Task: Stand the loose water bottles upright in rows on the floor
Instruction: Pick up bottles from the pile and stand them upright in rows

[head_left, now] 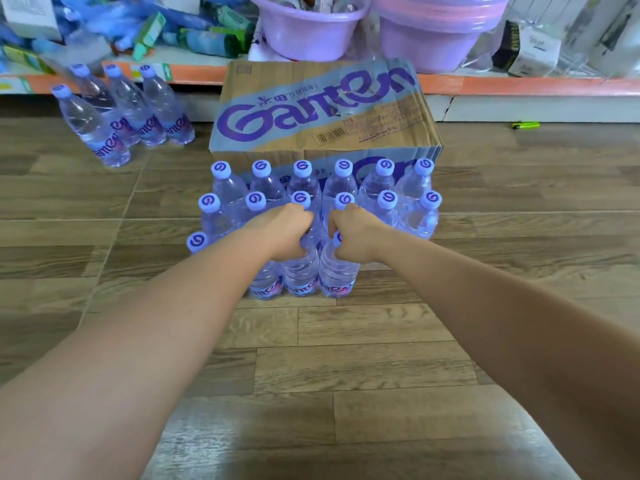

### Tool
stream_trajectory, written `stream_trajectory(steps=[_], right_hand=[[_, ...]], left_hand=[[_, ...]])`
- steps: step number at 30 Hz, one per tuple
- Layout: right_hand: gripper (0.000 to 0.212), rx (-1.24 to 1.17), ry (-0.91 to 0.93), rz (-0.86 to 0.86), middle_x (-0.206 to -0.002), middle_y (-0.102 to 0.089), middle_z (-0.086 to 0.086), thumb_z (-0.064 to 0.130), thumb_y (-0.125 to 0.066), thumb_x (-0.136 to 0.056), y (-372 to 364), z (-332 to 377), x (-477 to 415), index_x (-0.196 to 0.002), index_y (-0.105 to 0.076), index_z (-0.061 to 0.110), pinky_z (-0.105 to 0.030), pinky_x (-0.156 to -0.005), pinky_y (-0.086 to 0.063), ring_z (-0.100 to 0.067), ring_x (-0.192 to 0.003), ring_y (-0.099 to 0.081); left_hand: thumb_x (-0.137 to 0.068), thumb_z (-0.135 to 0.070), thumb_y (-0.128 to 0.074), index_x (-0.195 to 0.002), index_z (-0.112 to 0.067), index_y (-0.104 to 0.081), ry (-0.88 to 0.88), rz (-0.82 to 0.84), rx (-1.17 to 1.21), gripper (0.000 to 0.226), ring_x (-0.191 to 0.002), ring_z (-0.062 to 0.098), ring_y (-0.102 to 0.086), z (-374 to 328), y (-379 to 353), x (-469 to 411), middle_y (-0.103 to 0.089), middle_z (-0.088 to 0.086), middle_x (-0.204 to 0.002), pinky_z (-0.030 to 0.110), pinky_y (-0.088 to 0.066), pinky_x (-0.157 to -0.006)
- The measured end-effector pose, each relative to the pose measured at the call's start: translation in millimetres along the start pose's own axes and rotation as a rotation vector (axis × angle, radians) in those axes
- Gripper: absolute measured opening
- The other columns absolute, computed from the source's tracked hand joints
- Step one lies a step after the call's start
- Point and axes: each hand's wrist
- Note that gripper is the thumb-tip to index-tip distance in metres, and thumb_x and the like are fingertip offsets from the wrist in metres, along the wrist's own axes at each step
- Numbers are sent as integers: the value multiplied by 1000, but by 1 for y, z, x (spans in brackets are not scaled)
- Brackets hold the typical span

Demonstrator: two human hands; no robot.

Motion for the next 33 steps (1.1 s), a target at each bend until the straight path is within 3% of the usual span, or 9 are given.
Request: stream_trajectory(steps=[3, 7, 10, 13, 18, 21, 24, 29, 33], right_hand=[[31, -33, 6, 7, -119, -45, -12, 13, -57, -83, 1, -2, 1, -113, -52, 10, -31, -69, -39, -29, -91, -53], [23, 17, 64, 49, -103, -41, -7, 13, -58, -82, 5, -3, 3, -102, -47, 14, -29, -61, -38, -27, -83, -48], [36, 195, 95, 28, -107, -47, -4, 37, -57, -84, 6, -5, 1, -113, -49, 17, -30, -68, -38, -28, -96, -54], [45, 243, 97, -72, -111, -54, -1, 56, -47, -87, 8, -7, -5, -115, -52, 21, -33, -70, -37, -26, -98, -58], [30, 122, 198, -350, -113, -58, -2, 39, -42, -94, 22, 5, -24, -109, -55, 16, -33, -69, -40, -26, -101, -59], [35, 40, 237, -302, -125, -52, -4, 37, -44, -96, 39, 14, -37, -122, -50, 14, -38, -83, -45, -24, -118, -48], [53, 50, 268, -139, -144, -39, -5, 42, -44, -96, 60, 22, -47, -140, -36, 14, -38, -101, -37, -24, -134, -36], [69, 42, 314, -75, -158, -14, -7, 47, -39, -97, 80, 48, -64, -149, -17, 9, -37, -121, -12, -24, -148, -10], [69, 88, 361, -103, -160, -5, -8, 47, -33, -98, 84, 85, -90, -150, -12, 7, -39, -123, -6, -23, -149, 0]], left_hand=[[-78, -20, -59, -74, -16, -38, 1, 10, 45, 22, -82, 27, -50, 2, 0, 0, -43, 3, -88, 32, -37, -64], [-80, -26, -57, -102, -12, -52, 19, 28, 46, 26, -96, 28, -56, 3, -4, -1, -51, 6, -108, 35, -45, -72], [-85, -35, -54, -126, -18, -45, 24, 43, 54, 45, -106, 26, -56, 3, -4, 5, -49, 3, -123, 37, -48, -80], [-86, -53, -51, -136, -26, -33, 41, -34, 169, 60, -112, 23, -55, 9, -1, 12, -49, -3, -131, 40, -49, -86], [-96, -44, -36, -142, -23, -29, 126, -196, 171, 51, -116, 28, -54, 26, 8, 22, -44, 1, -139, 42, -49, -85], [-99, -39, -31, -147, -22, -20, 206, -173, 158, 52, -131, 26, -42, 39, 26, 28, -31, 1, -152, 40, -40, -98], [-101, -35, -24, -151, -17, -3, 214, -56, 72, 57, -148, 16, -6, 56, 48, 31, -7, 1, -160, 33, -10, -121], [-101, -38, -20, -150, -16, 5, 322, 41, -4, 60, -148, 13, 7, 77, 88, 45, 7, -1, -160, 33, 2, -121], [-101, -41, -19, -150, -16, 7, 414, 57, 1, 61, -148, 12, 8, 111, 100, 57, 9, -2, -159, 34, 2, -121]])
Point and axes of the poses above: each hand's wrist, its own x-axis away from the middle knuckle, its own y-axis out of the back of the hand, z = x × y
